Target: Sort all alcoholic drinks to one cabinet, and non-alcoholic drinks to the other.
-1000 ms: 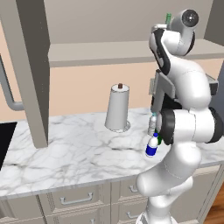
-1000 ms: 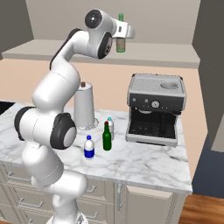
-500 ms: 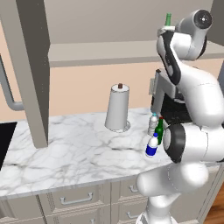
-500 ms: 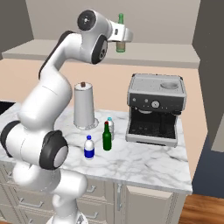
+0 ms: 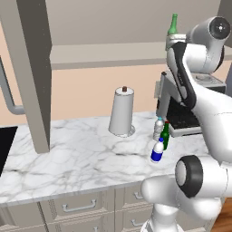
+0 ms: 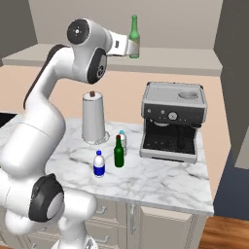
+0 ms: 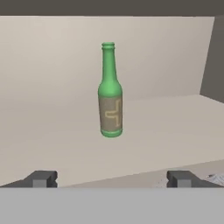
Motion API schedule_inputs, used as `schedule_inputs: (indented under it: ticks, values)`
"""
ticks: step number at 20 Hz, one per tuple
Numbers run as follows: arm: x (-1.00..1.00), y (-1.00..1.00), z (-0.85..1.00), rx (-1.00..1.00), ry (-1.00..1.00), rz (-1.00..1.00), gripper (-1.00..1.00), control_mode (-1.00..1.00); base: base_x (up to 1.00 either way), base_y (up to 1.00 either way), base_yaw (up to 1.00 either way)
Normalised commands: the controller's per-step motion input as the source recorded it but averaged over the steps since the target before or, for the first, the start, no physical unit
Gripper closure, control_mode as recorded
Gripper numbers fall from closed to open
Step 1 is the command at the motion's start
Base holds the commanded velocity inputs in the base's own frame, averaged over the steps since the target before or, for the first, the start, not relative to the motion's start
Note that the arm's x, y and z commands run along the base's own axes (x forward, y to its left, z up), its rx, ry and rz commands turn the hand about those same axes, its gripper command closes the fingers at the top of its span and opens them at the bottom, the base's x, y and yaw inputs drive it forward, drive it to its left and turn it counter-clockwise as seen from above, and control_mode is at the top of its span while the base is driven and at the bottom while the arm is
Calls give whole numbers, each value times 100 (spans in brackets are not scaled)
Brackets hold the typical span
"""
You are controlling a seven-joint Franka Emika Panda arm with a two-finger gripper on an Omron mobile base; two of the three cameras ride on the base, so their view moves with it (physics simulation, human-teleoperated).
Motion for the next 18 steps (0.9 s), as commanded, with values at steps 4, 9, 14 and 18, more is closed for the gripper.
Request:
schedule_inputs:
  ticks: [4,9,14,18]
  values:
    - [-57,13,-21,0,4,0,-100,-100,0,0,0]
    - [-57,10,-30,0,4,0,-100,-100,0,0,0]
    - [-57,13,-31,0,4,0,-100,-100,0,0,0]
    - [-53,11,-29,0,6,0,-100,-100,0,0,0]
